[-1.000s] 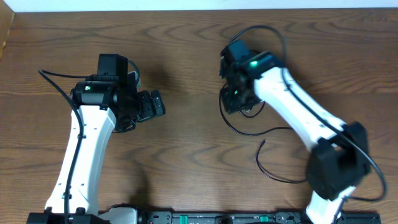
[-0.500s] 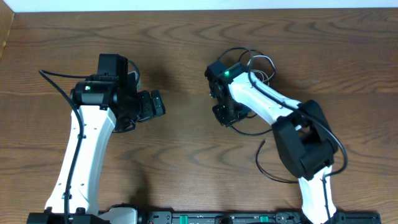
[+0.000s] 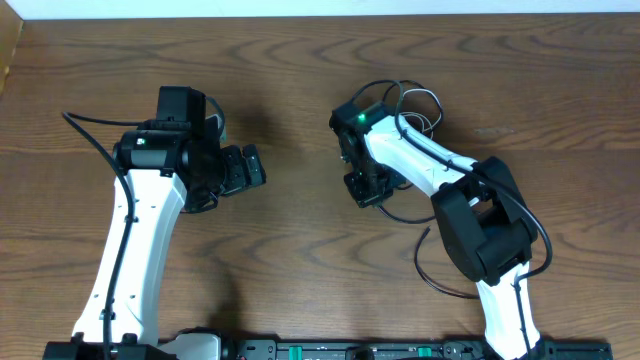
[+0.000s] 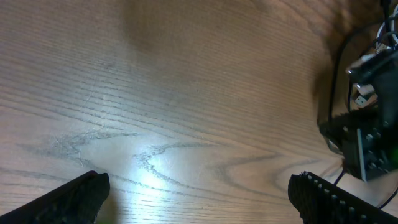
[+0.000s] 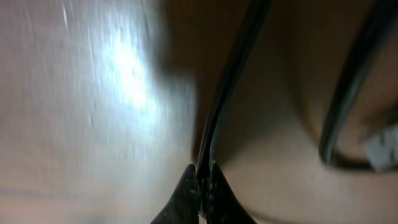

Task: Untangle cables

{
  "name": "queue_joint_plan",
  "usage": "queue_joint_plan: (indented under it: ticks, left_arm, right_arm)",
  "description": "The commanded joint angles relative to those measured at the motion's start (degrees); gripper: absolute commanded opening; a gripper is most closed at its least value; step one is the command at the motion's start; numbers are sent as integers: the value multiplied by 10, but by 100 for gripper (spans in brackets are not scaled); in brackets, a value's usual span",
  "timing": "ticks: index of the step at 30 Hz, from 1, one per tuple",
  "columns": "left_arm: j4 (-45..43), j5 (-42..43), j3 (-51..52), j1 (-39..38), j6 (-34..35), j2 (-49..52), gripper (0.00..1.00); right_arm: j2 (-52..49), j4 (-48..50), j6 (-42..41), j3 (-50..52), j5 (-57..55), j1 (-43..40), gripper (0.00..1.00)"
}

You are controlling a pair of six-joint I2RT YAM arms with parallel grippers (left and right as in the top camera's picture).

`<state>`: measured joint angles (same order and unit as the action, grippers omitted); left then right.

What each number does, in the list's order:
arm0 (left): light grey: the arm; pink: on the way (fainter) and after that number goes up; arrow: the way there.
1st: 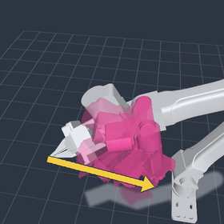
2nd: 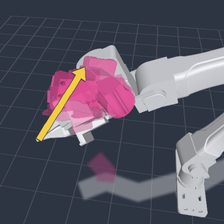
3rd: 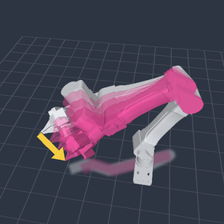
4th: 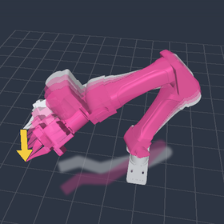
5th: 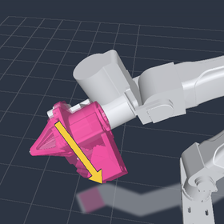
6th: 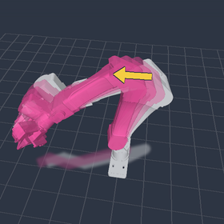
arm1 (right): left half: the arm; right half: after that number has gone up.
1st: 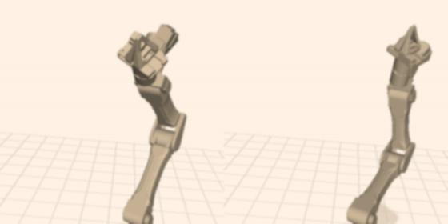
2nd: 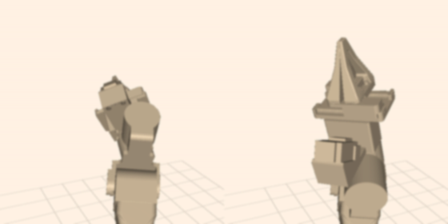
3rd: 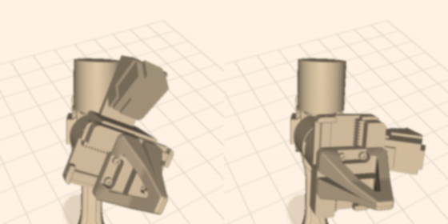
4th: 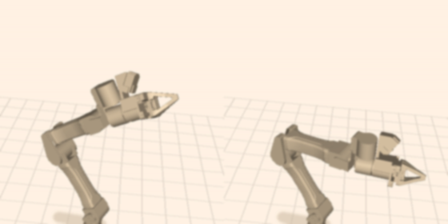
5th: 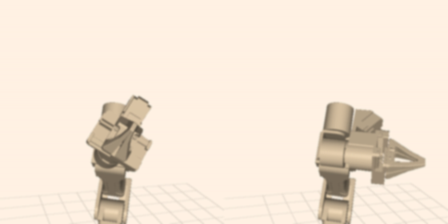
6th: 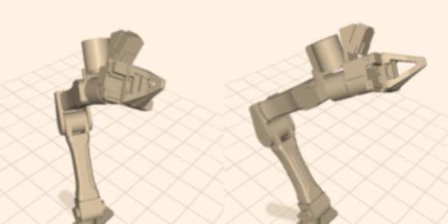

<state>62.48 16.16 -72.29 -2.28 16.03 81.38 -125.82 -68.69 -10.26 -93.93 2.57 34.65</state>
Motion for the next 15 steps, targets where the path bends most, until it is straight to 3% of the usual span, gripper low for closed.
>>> queue_joint_plan:
  ticks: [1, 8, 15]
  left_arm:
    - [0, -4, -2, 2, -10, 3, 98]
    - [1, -4, -2, 2, -10, 3, 98]
    - [1, -4, -2, 2, -10, 3, 98]
  right_arm:
    - [31, -36, -17, -74, 0, 2, 1]
    - [145, -81, -17, -252, -1, 2, 1]
    - [290, 0, -14, -345, -71, 2, 1]
